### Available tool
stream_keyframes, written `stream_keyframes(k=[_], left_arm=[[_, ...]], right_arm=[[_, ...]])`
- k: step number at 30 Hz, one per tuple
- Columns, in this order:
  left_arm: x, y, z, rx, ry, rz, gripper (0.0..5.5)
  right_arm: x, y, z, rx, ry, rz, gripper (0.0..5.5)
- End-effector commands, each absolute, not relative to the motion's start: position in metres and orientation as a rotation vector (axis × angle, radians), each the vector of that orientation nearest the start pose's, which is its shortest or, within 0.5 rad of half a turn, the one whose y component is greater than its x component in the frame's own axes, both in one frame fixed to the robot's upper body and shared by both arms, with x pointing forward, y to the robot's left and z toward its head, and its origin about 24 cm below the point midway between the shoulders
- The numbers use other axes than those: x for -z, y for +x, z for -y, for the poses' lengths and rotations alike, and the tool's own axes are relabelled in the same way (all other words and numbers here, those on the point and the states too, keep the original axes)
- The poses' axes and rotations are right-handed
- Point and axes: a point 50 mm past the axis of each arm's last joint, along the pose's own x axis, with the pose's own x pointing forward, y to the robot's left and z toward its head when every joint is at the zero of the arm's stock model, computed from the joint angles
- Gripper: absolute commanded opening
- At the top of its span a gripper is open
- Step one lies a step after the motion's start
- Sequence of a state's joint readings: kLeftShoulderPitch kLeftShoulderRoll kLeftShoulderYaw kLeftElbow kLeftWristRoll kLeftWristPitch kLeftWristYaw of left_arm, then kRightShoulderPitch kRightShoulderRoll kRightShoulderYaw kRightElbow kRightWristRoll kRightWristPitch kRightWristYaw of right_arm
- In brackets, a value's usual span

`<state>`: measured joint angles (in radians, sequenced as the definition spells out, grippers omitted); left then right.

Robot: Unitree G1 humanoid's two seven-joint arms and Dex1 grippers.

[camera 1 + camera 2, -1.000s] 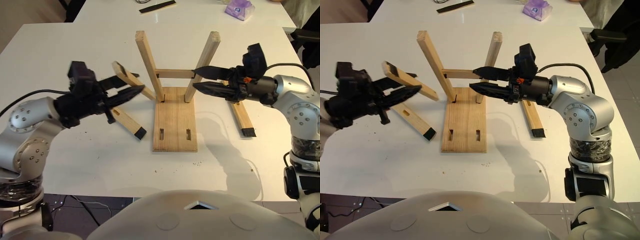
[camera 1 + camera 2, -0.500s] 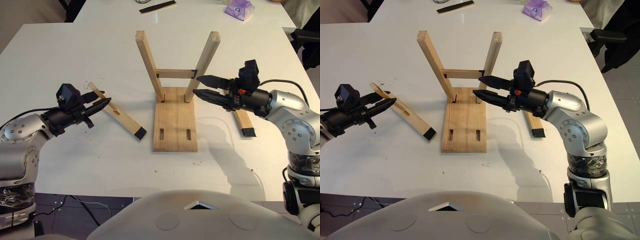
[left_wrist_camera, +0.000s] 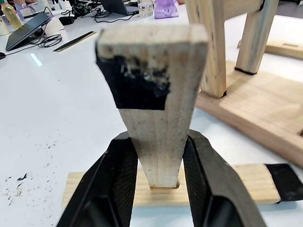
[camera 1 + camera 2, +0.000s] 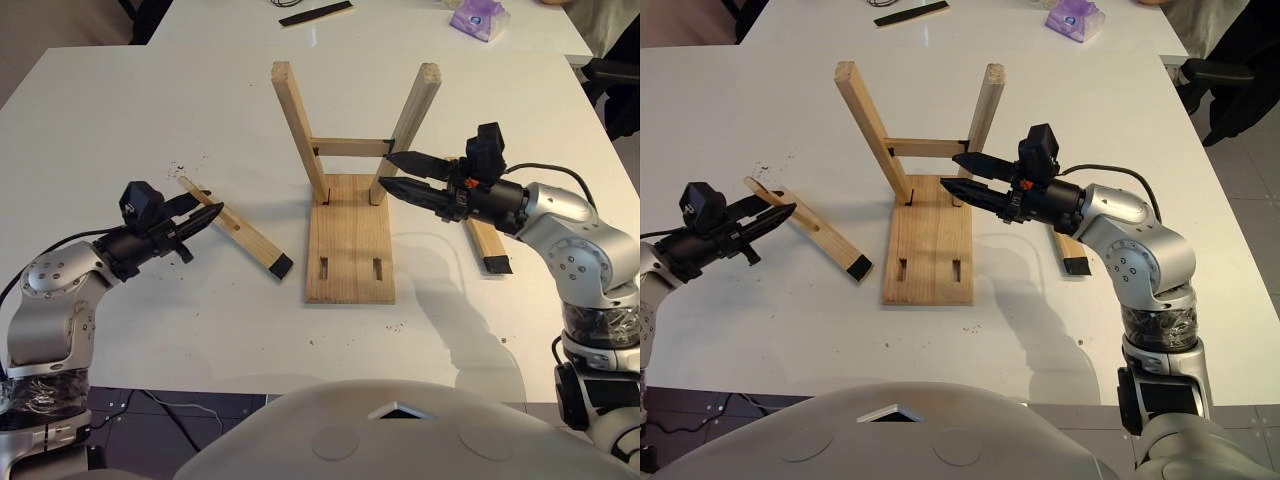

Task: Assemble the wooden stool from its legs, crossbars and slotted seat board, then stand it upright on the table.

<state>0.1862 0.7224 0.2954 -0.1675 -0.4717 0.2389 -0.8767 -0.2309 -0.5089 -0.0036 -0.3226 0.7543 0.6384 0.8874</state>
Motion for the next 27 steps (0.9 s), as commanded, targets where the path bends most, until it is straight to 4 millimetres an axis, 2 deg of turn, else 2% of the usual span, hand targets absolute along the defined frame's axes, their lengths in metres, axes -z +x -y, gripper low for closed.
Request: stream_keyframes(k=[1,8,12,15,19,27], left_arm=[[-0.088,0.202,-0.275,0.674,0.216,-0.247,1.31],[-0.072,0.202,-0.276,0.640,0.240,-0.290,1.31],[-0.052,0.199,-0.273,0.655,0.251,-0.388,1.31],[-0.048,0.202,-0.264,0.708,0.195,-0.410,1.31],[-0.045,0.204,-0.262,0.714,0.123,-0.433,1.31],[-0.026,0.191,-0.272,0.619,0.049,-0.481,1.31]], right_arm=[[-0.145,0.251,0.147,-1.227,0.170,-0.075,2.33],[-0.144,0.254,0.147,-1.223,0.158,-0.077,2.33],[-0.142,0.254,0.145,-1.225,0.153,-0.083,2.33],[-0.140,0.254,0.143,-1.225,0.142,-0.090,2.33],[-0.138,0.256,0.141,-1.227,0.131,-0.097,2.33],[-0.134,0.257,0.141,-1.237,0.106,-0.124,2.33]])
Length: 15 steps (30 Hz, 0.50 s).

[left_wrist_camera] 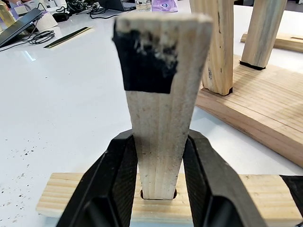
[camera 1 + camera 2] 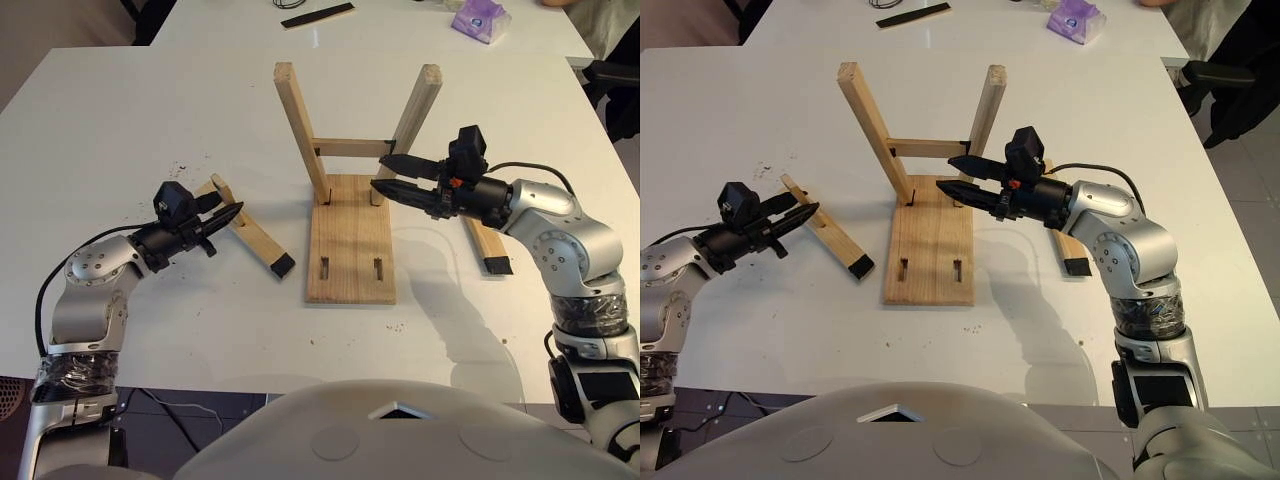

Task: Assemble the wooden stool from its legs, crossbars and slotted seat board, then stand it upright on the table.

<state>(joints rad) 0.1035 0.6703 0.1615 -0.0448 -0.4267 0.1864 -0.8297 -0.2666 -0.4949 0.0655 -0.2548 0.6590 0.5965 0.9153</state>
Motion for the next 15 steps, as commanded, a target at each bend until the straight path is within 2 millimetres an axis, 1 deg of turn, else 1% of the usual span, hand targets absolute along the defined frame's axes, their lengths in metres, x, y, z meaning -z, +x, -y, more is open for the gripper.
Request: stream_keyframes(k=[1,8,15], left_arm=[[-0.023,0.188,-0.273,0.613,0.047,-0.488,1.31],[-0.012,0.174,-0.272,0.603,0.040,-0.504,1.31],[-0.007,0.169,-0.267,0.624,0.002,-0.523,1.31]], right_arm=[[-0.134,0.257,0.142,-1.238,0.105,-0.125,2.33],[-0.136,0.259,0.143,-1.245,0.099,-0.129,2.33],[-0.138,0.260,0.143,-1.247,0.117,-0.129,2.33]])
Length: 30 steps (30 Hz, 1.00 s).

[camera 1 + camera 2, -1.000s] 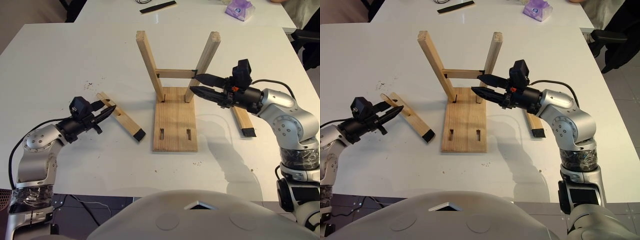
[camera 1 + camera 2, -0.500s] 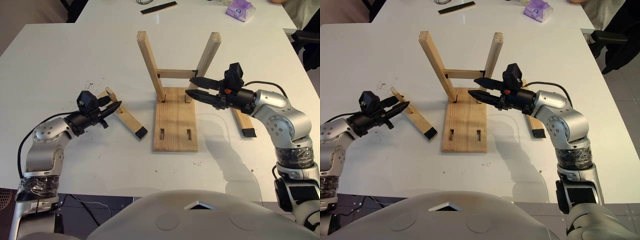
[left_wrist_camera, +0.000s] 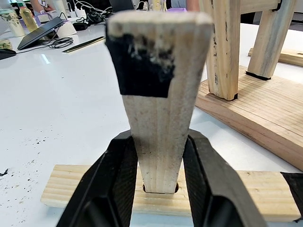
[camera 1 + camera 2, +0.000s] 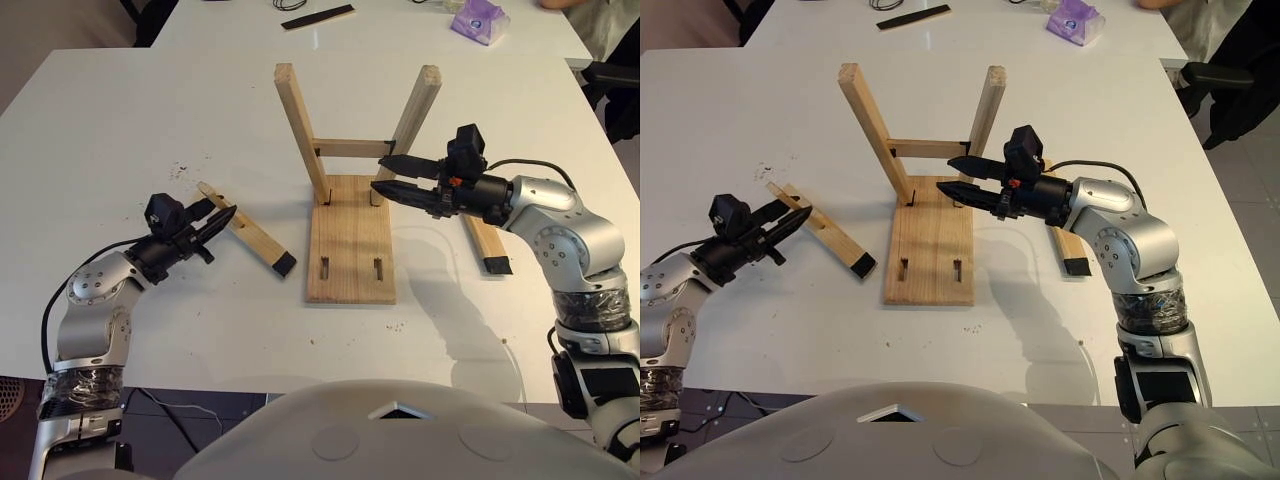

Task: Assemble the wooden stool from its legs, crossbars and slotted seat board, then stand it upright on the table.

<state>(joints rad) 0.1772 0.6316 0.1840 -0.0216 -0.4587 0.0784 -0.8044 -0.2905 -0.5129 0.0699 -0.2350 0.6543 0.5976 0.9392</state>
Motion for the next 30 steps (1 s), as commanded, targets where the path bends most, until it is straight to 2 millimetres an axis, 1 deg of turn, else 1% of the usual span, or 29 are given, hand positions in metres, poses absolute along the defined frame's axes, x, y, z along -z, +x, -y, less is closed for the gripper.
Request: stream_keyframes(k=[1,2,3,4,10,11,13,18,21,23,26,28,30], left_arm=[[-0.007,0.169,-0.266,0.628,0.004,-0.521,1.31],[-0.008,0.171,-0.267,0.605,0.010,-0.518,1.31],[-0.008,0.174,-0.265,0.607,0.015,-0.517,1.68],[-0.009,0.177,-0.264,0.607,0.029,-0.513,1.76],[-0.018,0.186,-0.258,0.606,0.095,-0.465,2.79],[-0.022,0.186,-0.259,0.593,0.098,-0.446,2.79],[-0.036,0.185,-0.263,0.592,0.075,-0.389,2.79],[-0.082,0.182,-0.278,0.586,0.039,-0.248,2.79],[-0.124,0.187,-0.282,0.616,-0.005,-0.099,2.79],[-0.153,0.192,-0.279,0.648,-0.044,0.016,2.79],[-0.183,0.197,-0.270,0.672,-0.105,0.153,2.79],[-0.193,0.202,-0.258,0.671,-0.108,0.196,2.79],[-0.197,0.211,-0.247,0.623,-0.100,0.210,2.79]], right_arm=[[-0.138,0.260,0.142,-1.247,0.119,-0.127,2.33],[-0.138,0.260,0.142,-1.247,0.120,-0.127,2.33],[-0.138,0.260,0.142,-1.246,0.121,-0.129,2.33],[-0.137,0.260,0.142,-1.246,0.121,-0.132,2.33],[-0.133,0.259,0.142,-1.245,0.122,-0.144,2.33],[-0.133,0.259,0.142,-1.246,0.122,-0.146,2.33],[-0.133,0.259,0.143,-1.248,0.121,-0.147,2.33],[-0.135,0.257,0.149,-1.235,0.126,-0.137,2.33],[-0.135,0.254,0.150,-1.226,0.135,-0.131,2.33],[-0.134,0.253,0.150,-1.225,0.138,-0.130,2.33],[-0.134,0.252,0.148,-1.228,0.154,-0.125,2.33],[-0.136,0.254,0.147,-1.227,0.167,-0.120,2.33],[-0.137,0.255,0.146,-1.227,0.170,-0.118,2.33]])
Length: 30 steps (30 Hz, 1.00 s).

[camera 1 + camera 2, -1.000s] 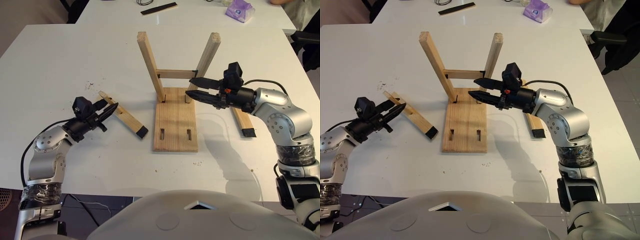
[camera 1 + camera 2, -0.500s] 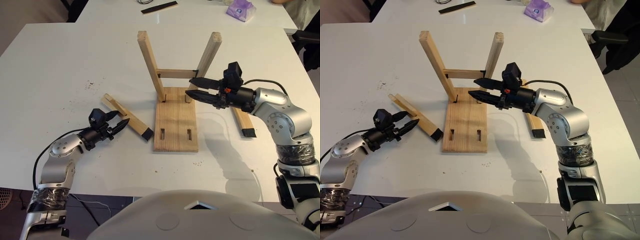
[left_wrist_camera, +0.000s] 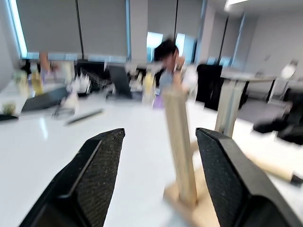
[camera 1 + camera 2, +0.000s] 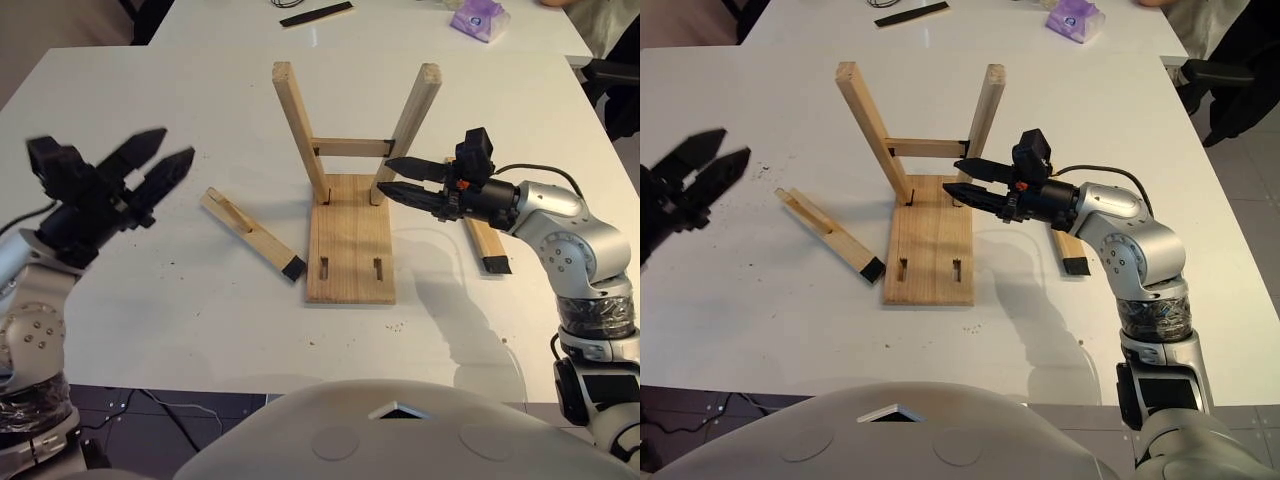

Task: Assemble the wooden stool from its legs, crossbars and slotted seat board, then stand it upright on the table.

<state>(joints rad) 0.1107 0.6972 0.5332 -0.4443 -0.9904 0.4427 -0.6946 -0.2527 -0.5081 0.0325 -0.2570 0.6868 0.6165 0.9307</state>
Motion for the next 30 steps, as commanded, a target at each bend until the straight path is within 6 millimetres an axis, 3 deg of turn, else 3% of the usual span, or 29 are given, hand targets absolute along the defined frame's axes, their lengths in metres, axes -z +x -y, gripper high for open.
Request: stream_keyframes(k=[1,5,7,10,14,16,19,23,25,27,30], left_arm=[[-0.199,0.214,-0.244,0.597,-0.115,0.208,2.79],[-0.200,0.217,-0.234,0.566,-0.081,0.203,2.79],[-0.190,0.222,-0.230,0.541,-0.072,0.159,2.79],[-0.155,0.228,-0.222,0.509,-0.033,0.020,2.79],[-0.090,0.222,-0.223,0.452,-0.002,-0.188,2.79],[-0.079,0.218,-0.219,0.453,0.004,-0.210,2.79],[-0.114,0.225,-0.221,0.443,-0.044,-0.060,2.79],[-0.199,0.227,-0.226,0.481,-0.113,0.249,2.79],[-0.229,0.219,-0.221,0.561,-0.134,0.337,2.79],[-0.236,0.213,-0.211,0.631,-0.114,0.329,2.79],[-0.222,0.202,-0.189,0.735,-0.115,0.240,2.79]], right_arm=[[-0.137,0.255,0.146,-1.231,0.169,-0.118,2.33],[-0.139,0.255,0.143,-1.250,0.167,-0.117,2.33],[-0.139,0.255,0.143,-1.251,0.169,-0.120,2.33],[-0.137,0.254,0.140,-1.257,0.169,-0.129,2.33],[-0.133,0.252,0.137,-1.269,0.172,-0.150,2.33],[-0.132,0.253,0.136,-1.271,0.174,-0.158,2.33],[-0.137,0.254,0.137,-1.276,0.181,-0.149,2.33],[-0.139,0.253,0.139,-1.272,0.189,-0.145,2.33],[-0.138,0.252,0.140,-1.265,0.194,-0.144,2.33],[-0.137,0.252,0.140,-1.259,0.199,-0.143,2.33],[-0.136,0.252,0.140,-1.251,0.202,-0.146,2.33]])
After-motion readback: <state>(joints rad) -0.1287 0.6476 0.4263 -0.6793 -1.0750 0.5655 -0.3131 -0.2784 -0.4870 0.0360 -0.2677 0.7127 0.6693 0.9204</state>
